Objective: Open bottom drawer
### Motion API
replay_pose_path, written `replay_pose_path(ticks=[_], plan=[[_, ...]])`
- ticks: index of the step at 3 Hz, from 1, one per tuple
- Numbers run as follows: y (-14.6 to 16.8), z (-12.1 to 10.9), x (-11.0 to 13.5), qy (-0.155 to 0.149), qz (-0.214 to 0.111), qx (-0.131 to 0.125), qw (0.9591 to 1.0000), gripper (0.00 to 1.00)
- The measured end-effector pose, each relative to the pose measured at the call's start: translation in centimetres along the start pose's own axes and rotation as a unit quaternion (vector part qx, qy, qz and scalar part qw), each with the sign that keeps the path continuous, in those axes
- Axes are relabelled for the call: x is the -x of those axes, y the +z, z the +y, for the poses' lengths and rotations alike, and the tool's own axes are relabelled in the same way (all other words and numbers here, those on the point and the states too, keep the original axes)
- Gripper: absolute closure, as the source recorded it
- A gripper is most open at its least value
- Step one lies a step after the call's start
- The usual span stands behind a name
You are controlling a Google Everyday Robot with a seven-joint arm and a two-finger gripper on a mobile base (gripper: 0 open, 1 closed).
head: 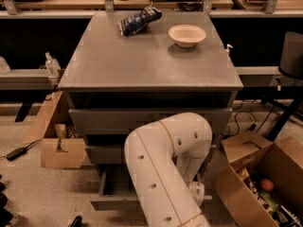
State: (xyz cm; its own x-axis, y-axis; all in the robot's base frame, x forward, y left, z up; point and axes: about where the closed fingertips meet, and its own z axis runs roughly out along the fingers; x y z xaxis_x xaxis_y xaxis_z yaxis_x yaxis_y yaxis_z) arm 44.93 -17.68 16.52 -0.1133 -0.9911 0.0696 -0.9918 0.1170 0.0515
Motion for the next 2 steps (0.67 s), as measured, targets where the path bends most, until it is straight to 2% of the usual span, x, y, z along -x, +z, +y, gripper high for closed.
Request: replay_pose_path(ticks=[1, 2], plan=[[-2.7, -1.3, 0.5, -0.016, 0.025, -0.019, 0.9994, 0.17], [-7.9, -4.5, 1.4, -0.038, 0.059, -0.055, 0.996, 0.35]])
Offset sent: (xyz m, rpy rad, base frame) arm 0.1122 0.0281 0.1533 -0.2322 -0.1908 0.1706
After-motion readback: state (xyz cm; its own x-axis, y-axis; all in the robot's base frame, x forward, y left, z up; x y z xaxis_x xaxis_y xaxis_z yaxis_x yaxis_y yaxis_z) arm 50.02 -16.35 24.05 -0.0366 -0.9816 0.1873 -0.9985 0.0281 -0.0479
